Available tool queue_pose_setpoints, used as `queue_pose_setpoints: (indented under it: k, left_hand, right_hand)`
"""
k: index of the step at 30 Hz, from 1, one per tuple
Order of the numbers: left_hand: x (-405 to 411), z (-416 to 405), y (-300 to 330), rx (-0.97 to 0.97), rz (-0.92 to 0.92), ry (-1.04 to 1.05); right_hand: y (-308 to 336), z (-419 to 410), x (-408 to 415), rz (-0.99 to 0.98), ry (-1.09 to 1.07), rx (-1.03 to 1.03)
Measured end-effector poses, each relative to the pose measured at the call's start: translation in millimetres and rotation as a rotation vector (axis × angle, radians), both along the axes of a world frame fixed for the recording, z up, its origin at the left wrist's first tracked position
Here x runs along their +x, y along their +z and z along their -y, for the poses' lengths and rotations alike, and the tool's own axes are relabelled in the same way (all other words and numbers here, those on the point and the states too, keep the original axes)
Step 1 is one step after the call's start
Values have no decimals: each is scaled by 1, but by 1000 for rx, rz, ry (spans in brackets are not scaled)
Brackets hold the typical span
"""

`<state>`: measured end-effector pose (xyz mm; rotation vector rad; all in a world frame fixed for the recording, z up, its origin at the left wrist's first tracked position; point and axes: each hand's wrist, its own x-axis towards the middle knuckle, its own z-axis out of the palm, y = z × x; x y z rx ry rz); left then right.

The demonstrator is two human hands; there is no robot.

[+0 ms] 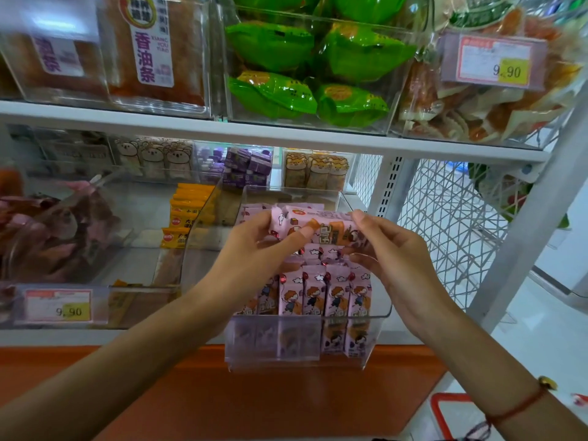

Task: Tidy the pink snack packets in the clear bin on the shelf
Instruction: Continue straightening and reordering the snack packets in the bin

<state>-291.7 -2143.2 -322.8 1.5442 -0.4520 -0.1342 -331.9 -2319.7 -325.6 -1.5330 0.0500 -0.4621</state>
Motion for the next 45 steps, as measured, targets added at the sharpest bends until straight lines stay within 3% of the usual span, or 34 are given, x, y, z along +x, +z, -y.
queue_pose_setpoints:
  k: [5,9,14,20,23,27,30,34,37,45]
  left_hand:
    - [13,3,9,-39,90,149]
    - [59,28,14,-2,33,280]
    - [119,75,8,138,111,273]
    - [158,95,-6,677,484,271]
    - [168,97,-1,712,612,297]
    - [173,99,9,847,776,137]
    - [172,103,11,889,762,119]
    - [166,122,-8,756,695,77]
    - [168,130,-19,913,670,152]
    - [183,119,-5,1054,631,5]
  right_hand:
    - [2,11,-2,114,-174,-354]
    - [-14,31,5,-20,-275,-615]
    - [-30,40,9,-90,-185,-561]
    - [-36,44,10,-47,-164,-557]
    - [-36,45,10,-31,-155,-560]
    - [-36,46,10,-37,-137,-557]
    - [-36,46,10,-39,-130,-538]
    - [-35,44,11,-55,-144,-555]
    - [-35,42,10,-57,-155,-583]
    - [-35,41,10,-72,-150,-573]
